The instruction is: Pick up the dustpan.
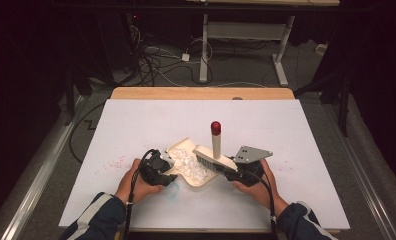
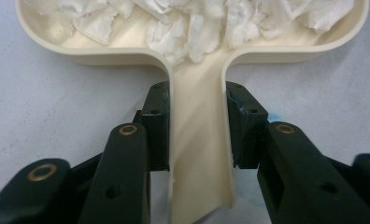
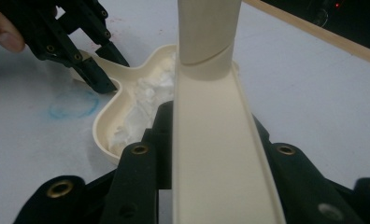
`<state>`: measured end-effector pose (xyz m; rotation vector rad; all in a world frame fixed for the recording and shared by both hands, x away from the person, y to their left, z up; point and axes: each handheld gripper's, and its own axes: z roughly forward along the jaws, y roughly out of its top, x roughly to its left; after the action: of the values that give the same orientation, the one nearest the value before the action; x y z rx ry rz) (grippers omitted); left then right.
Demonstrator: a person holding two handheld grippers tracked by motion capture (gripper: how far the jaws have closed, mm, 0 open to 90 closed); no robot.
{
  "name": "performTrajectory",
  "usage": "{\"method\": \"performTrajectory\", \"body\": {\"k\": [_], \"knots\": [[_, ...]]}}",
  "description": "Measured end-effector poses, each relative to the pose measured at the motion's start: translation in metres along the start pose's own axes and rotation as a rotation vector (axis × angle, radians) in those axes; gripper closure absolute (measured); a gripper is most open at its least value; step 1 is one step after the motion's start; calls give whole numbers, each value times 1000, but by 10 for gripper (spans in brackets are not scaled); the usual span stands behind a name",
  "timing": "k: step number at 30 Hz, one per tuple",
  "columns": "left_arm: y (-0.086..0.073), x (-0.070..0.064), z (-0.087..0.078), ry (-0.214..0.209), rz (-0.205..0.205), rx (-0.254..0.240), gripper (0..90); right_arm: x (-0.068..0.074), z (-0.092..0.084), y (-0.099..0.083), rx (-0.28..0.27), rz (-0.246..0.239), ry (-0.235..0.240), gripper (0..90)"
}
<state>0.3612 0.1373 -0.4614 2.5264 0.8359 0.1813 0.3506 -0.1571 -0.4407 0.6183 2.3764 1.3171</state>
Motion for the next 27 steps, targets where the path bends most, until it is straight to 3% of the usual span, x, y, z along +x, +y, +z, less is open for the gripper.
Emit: {"method": "performTrajectory", "body": {"k": [14, 27], "knots": [[-2, 2, -3, -2, -16, -10, 635, -5, -19, 6, -29, 17, -52, 677], [-7, 6, -7, 17, -41, -14, 636, -7, -30, 5, -17, 26, -48, 677]]}}
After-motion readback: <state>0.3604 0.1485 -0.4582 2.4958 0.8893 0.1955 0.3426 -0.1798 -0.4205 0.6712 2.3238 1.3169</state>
